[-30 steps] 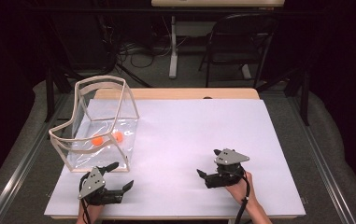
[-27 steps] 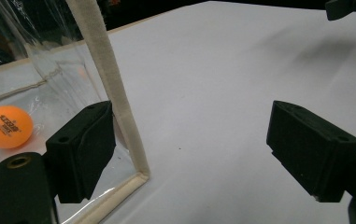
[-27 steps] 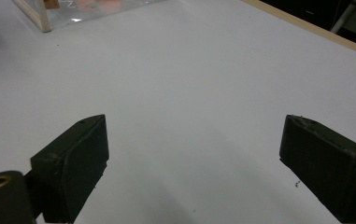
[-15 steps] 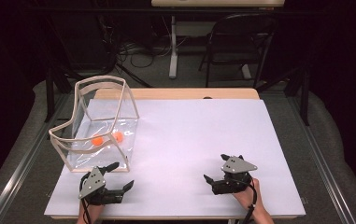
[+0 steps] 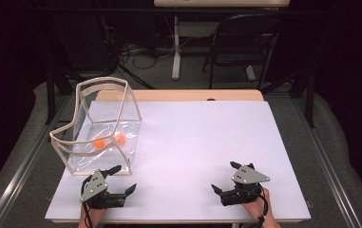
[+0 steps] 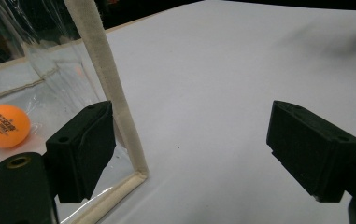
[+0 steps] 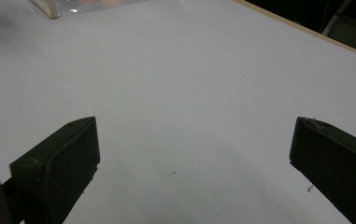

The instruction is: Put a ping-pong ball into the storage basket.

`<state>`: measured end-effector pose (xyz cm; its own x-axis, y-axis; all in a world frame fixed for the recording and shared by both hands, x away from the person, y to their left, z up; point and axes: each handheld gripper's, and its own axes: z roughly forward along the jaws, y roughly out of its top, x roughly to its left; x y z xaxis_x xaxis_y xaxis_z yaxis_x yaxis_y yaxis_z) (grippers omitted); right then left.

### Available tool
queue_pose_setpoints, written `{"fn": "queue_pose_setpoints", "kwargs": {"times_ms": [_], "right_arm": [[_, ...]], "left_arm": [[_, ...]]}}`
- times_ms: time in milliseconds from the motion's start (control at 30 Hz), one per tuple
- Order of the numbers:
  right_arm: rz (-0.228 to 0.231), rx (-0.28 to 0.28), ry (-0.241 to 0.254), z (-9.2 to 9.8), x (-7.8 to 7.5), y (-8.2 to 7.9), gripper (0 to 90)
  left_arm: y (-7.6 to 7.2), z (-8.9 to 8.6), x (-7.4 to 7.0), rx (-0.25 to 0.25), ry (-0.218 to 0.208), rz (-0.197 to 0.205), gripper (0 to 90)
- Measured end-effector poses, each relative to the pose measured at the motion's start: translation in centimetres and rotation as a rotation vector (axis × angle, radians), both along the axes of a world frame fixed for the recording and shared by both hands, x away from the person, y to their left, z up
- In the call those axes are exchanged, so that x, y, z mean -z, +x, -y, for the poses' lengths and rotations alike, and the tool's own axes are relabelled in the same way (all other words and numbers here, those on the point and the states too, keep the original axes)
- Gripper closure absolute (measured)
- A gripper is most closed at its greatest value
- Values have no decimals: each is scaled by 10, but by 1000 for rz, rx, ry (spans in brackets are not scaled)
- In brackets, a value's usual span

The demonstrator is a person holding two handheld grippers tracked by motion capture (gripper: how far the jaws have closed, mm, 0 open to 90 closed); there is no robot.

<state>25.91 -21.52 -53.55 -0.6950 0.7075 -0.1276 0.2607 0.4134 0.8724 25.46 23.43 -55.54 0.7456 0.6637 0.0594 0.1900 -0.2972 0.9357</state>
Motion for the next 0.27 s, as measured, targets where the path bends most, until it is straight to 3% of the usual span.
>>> {"fn": "queue_pose_setpoints", "kwargs": {"times_ms": [267], "right_arm": [[6,5,8,1,1,-4,2]], "left_arm": [[1,-1,0,-1,1,5,157]]}}
